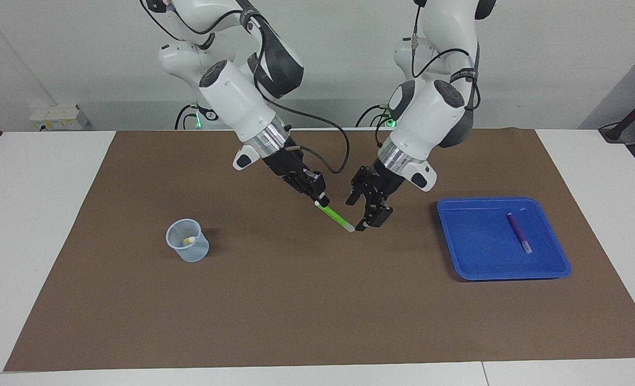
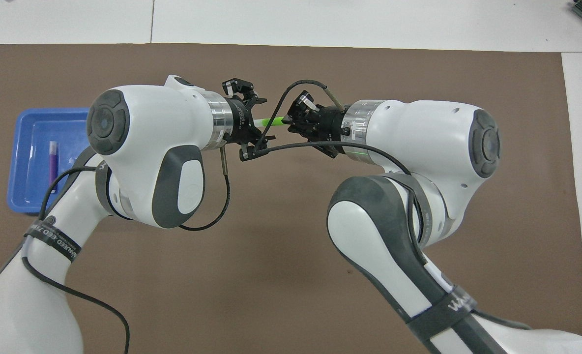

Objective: Right arm passes pens to left for tray arrangement
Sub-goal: 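Bring the green pen toward the left gripper while the left gripper approaches, then close the left gripper on the green pen and open the right gripper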

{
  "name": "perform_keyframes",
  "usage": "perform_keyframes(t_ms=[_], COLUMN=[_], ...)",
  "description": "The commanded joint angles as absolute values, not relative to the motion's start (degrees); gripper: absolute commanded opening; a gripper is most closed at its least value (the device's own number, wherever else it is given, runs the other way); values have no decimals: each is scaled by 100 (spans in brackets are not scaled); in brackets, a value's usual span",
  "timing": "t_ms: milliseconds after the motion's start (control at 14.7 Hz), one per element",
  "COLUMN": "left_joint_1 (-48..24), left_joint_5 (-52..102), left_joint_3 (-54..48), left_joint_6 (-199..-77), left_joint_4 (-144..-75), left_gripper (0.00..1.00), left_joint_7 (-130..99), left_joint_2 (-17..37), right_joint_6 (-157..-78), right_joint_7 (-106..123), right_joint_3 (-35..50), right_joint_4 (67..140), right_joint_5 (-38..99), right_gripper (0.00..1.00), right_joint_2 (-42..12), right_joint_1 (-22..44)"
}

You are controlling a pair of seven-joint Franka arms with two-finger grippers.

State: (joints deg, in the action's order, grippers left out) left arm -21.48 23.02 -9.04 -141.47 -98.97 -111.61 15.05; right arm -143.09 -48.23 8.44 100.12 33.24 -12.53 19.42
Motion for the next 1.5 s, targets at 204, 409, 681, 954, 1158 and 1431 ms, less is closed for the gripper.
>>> perform_keyframes(t_ms=[204,409,681,954,1158,1431], left_joint_1=[-2294,-2276,-2285,-2303,-2303,-2206], left_joint_5=[2408,2399,2382,2355,2355,2355], left_joint_3=[-826,-826,-826,-817,-817,-817], left_joint_6=[-14370,-14317,-14256,-14238,-14133,-13826], left_joint_4=[-10020,-10020,-9976,-9958,-9949,-9949], left_gripper=[56,29,0,0,0,0], left_joint_7=[-11268,-11250,-11197,-11092,-10952,-10267], left_joint_2=[1511,1520,1521,1521,1521,1468], right_joint_6=[-14493,-14493,-14493,-14493,-14458,-14012], right_joint_7=[-4834,-4799,-4790,-4772,-4790,-4580], right_joint_3=[844,844,844,835,835,817], right_joint_4=[10090,10090,10090,10090,10090,9976], right_joint_5=[3498,3498,3489,3489,3480,2965], right_gripper=[5,5,5,14,85,100], right_joint_2=[-1213,-1213,-1213,-1213,-1213,-1222], right_joint_1=[1969,1969,1969,1969,1969,1855])
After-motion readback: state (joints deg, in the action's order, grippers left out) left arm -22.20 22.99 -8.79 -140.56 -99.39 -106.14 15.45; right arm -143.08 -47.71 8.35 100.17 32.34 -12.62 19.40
